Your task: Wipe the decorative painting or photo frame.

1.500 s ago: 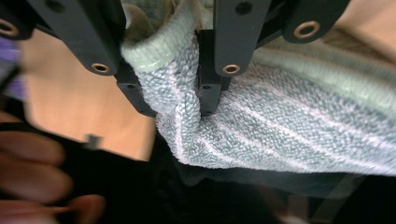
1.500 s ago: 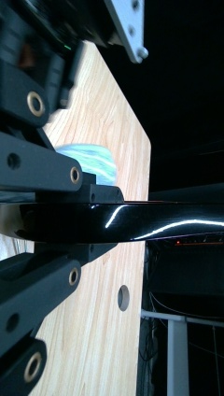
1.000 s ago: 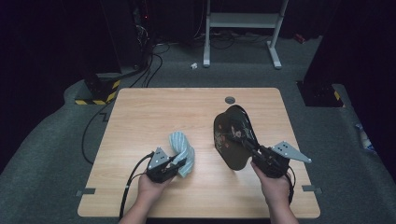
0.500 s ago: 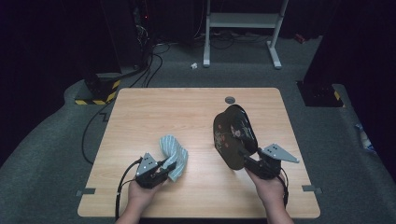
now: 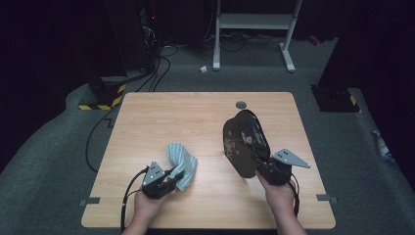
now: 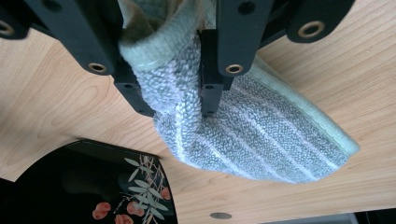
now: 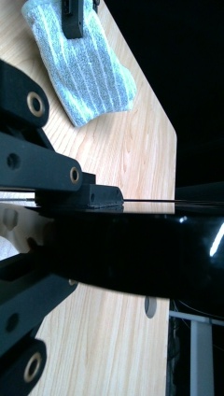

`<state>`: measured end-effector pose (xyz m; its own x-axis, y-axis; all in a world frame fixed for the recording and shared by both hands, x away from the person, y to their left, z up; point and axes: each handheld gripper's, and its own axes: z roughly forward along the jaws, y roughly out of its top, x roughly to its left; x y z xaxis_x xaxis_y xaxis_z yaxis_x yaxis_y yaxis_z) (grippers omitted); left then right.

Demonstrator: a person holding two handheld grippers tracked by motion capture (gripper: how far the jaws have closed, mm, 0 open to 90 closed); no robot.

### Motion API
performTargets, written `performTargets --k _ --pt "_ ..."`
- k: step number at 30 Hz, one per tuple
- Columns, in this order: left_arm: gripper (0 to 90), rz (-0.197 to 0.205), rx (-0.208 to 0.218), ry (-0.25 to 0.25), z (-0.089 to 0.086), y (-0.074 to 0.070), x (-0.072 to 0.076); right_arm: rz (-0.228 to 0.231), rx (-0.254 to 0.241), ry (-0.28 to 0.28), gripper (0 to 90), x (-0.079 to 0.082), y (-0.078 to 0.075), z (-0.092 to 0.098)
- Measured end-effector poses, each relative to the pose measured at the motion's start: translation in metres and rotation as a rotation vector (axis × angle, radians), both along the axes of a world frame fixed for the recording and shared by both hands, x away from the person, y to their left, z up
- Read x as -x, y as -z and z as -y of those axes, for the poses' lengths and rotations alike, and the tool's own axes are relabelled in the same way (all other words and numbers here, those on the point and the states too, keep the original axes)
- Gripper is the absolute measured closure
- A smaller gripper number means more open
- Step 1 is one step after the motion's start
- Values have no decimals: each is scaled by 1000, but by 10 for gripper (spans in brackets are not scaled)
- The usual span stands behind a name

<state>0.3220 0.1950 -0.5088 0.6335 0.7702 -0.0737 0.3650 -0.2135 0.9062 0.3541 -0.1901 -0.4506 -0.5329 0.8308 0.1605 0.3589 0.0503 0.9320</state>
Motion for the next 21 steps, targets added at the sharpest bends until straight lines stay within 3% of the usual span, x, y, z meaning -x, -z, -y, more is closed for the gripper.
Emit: performTargets --k 19,21 --pt "699 3 24 0 0 -5 1 57 -20 -40 803 14 -9 -14" --pt "700 13 22 6 1 -7 2 45 -56 -65 803 16 -5 -15"
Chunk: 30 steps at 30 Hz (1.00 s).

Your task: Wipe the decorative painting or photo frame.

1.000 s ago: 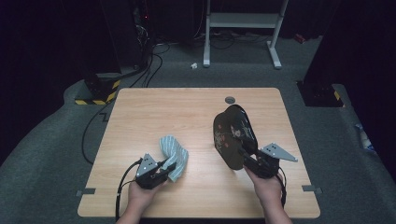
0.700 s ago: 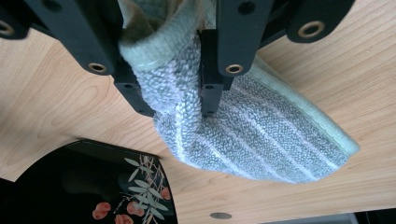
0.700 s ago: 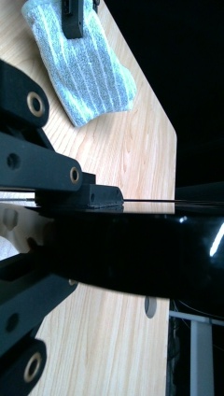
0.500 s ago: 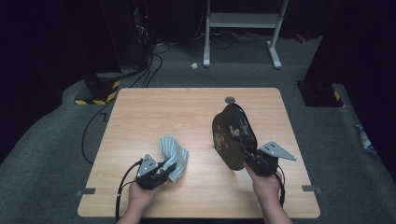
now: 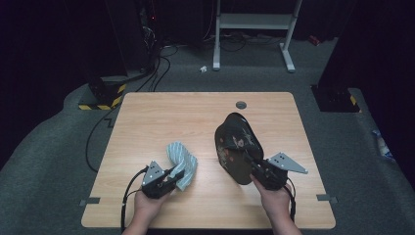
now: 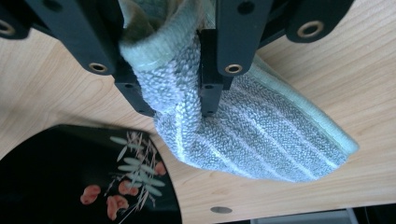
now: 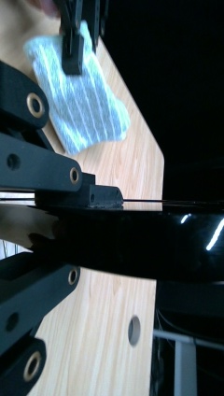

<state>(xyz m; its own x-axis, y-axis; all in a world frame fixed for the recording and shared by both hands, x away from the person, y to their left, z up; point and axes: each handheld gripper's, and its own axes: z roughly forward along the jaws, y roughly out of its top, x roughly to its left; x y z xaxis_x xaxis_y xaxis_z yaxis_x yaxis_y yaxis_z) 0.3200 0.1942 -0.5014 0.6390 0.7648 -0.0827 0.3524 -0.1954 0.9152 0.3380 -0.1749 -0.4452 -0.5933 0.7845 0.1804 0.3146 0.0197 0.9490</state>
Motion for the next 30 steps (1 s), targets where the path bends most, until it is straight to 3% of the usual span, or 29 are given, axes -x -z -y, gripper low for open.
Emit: performTargets --k 7,12,20,30 --pt "700 16 18 10 -1 -6 2 40 38 -10 800 10 3 -6" --pt "701 41 51 16 -1 -17 3 15 23 -7 793 12 7 -3" --pt "701 107 113 60 4 -45 7 27 24 -20 727 16 8 -1" --pt "700 127 95 73 21 -65 -1 14 56 -35 575 18 16 1"
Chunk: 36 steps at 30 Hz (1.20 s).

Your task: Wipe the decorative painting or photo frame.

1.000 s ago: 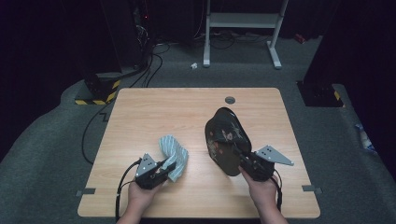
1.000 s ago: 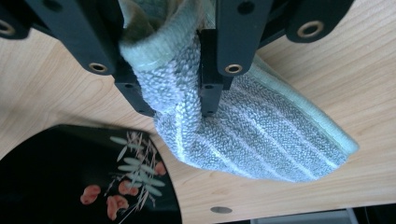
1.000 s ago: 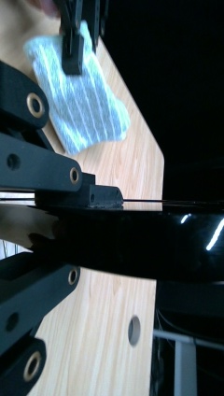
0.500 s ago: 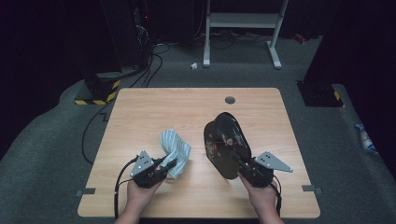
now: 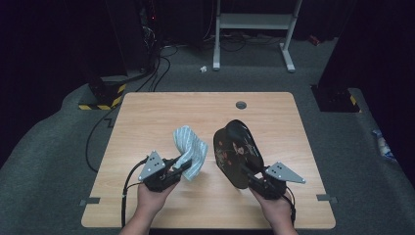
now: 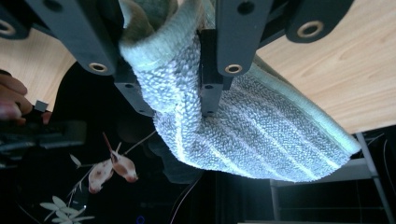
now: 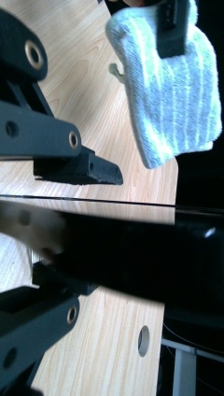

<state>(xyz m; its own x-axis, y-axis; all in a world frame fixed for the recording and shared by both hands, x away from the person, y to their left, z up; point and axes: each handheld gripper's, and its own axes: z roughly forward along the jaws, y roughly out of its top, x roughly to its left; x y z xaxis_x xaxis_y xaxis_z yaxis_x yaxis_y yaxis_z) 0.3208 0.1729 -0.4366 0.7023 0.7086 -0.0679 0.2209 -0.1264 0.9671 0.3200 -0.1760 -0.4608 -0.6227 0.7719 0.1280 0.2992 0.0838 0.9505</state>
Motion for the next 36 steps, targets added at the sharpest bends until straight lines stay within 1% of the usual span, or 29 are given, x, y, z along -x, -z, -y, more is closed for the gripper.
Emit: performTargets --k 3,6,8,10,12,13,14,18,20,21,22,26,28,33,36 --pt "700 5 -5 5 5 -5 -6 -4 -18 14 577 2 3 3" --pt "701 8 -3 15 9 -11 -11 -7 -4 17 580 3 7 4" --pt "700 11 -4 19 10 -14 -13 -9 -6 16 570 3 8 6" --pt "700 4 -8 17 11 -16 -14 -6 3 15 567 3 7 7" --pt "701 0 -8 14 12 -17 -15 -5 2 18 565 4 7 8" --pt "701 5 -10 12 13 -18 -16 -9 21 28 554 4 4 9" --pt "701 7 -10 10 14 -18 -16 -7 23 30 545 4 4 10" --pt "702 11 -22 5 19 -22 -17 0 -4 26 483 6 5 16" --pt "702 16 -23 1 19 -24 -17 2 3 22 474 5 6 15" --pt "701 23 -18 -5 20 -25 -17 1 -7 22 468 5 6 16" --pt "701 29 7 -13 21 -29 -17 -3 -16 22 460 5 6 16" --pt "700 33 17 -22 22 -35 -20 -1 -15 6 441 5 7 16" --pt "700 38 17 -17 23 -37 -21 -1 -15 4 435 5 7 15" --pt "699 61 11 4 26 -45 -20 -7 -15 2 455 5 7 12" --pt "695 68 24 34 28 -48 -20 -5 -8 -6 452 5 7 10"
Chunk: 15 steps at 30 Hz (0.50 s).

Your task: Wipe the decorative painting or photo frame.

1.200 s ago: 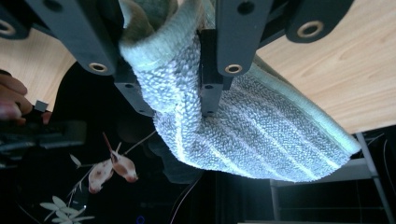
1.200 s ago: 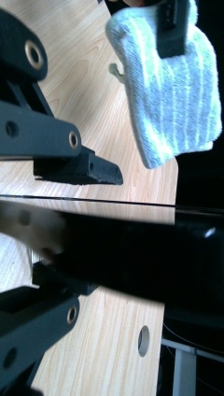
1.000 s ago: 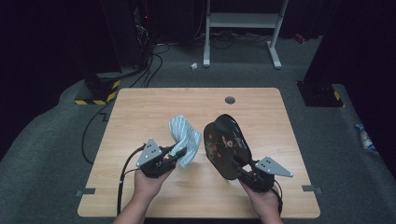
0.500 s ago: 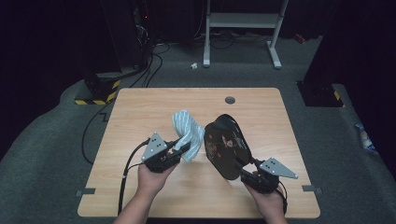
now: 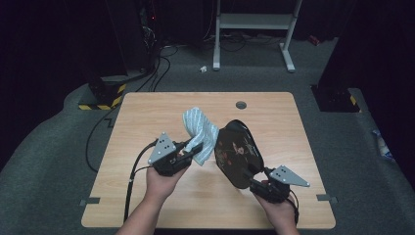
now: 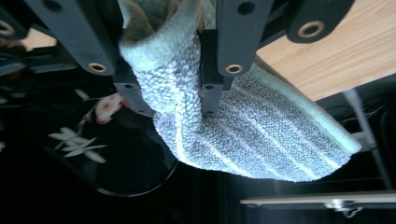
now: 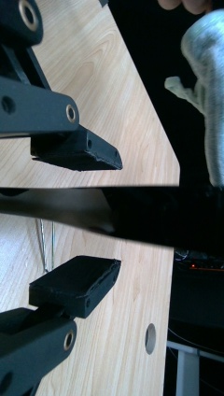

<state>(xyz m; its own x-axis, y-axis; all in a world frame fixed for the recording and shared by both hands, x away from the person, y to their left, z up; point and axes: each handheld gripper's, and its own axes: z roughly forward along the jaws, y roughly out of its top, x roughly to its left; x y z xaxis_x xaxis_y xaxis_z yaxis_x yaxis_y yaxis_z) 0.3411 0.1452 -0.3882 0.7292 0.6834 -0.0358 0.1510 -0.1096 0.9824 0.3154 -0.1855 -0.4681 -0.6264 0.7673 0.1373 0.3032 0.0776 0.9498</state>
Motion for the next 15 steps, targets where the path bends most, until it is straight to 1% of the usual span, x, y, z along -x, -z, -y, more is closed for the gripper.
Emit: performTargets --k 3,7,10,12,15 --pt "695 9 -4 7 3 -5 0 -8 -5 2 456 -1 1 -1" --pt "695 25 -6 17 7 -13 -1 0 -6 0 450 0 0 -1" --pt "695 31 13 31 9 -21 -2 0 -7 8 470 0 0 -1" --pt "696 38 26 30 9 -25 -2 1 -10 19 478 0 0 -1" --pt "698 50 30 38 10 -30 -3 1 -10 17 489 1 -1 -1"
